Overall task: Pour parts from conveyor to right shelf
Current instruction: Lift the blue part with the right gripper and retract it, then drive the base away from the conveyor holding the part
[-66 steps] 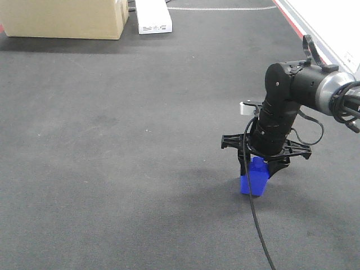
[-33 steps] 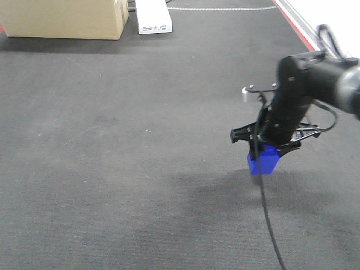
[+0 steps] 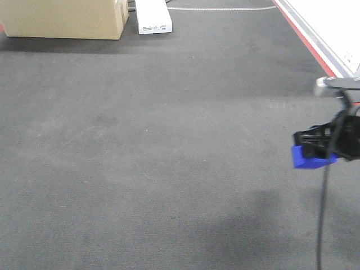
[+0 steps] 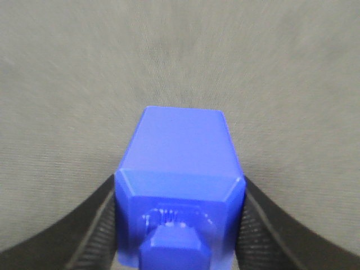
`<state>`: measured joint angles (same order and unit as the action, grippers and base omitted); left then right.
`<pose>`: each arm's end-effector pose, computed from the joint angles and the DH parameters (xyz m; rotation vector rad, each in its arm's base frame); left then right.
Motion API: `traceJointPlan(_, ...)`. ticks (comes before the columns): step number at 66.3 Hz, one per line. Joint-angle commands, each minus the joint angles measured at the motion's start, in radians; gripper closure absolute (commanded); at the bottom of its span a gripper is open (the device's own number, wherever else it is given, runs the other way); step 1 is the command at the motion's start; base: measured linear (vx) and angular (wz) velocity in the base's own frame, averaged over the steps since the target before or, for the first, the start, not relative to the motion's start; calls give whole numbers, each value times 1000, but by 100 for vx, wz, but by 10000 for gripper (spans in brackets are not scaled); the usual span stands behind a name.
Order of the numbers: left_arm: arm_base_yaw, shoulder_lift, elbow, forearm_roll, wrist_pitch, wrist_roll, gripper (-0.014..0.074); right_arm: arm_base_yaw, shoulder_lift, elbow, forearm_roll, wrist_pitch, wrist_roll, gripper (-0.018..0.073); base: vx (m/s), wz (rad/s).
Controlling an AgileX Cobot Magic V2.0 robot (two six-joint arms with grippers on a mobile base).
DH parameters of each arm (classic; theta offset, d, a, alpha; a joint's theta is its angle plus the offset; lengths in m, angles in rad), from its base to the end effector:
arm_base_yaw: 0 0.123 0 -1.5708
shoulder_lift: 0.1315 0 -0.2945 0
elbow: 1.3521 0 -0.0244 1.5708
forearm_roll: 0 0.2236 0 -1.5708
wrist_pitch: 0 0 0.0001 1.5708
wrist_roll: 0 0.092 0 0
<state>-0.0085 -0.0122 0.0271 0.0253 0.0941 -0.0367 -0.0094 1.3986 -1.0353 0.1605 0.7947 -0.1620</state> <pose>0.0208 0.0000 0.1964 -0.0043 1.5926 -0.0137 0.2541 0.0081 0.2998 -0.0911 2.6280 0.1305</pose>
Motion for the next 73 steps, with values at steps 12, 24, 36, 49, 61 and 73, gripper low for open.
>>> traceJointPlan(12, -5, -14, -19, -6, -72, -7, 603, -3, -355, 142, 48, -100, -12, 561, 0, 0)
traceJointPlan(24, -5, -14, -19, -6, -72, -7, 603, -3, -577, 295, 54, -146, -20, 561, 0, 0)
traceJointPlan(36, -5, -14, -19, -6, -72, -7, 603, -3, -803, 442, 112, -275, -66, 561, 0, 0)
traceJointPlan(49, -5, -12, -20, -6, -72, -7, 603, -3, -1040, 516, 109, -283, -102, 561, 0, 0)
traceJointPlan(61, -5, -12, -20, -6, -72, -7, 603, -3, -1242, 526, 103, -249, -102, 561, 0, 0)
traceJointPlan(73, -5, -12, -20, -6, -72, -7, 603, -3, -1377, 528, 86, -226, -102, 561, 0, 0)
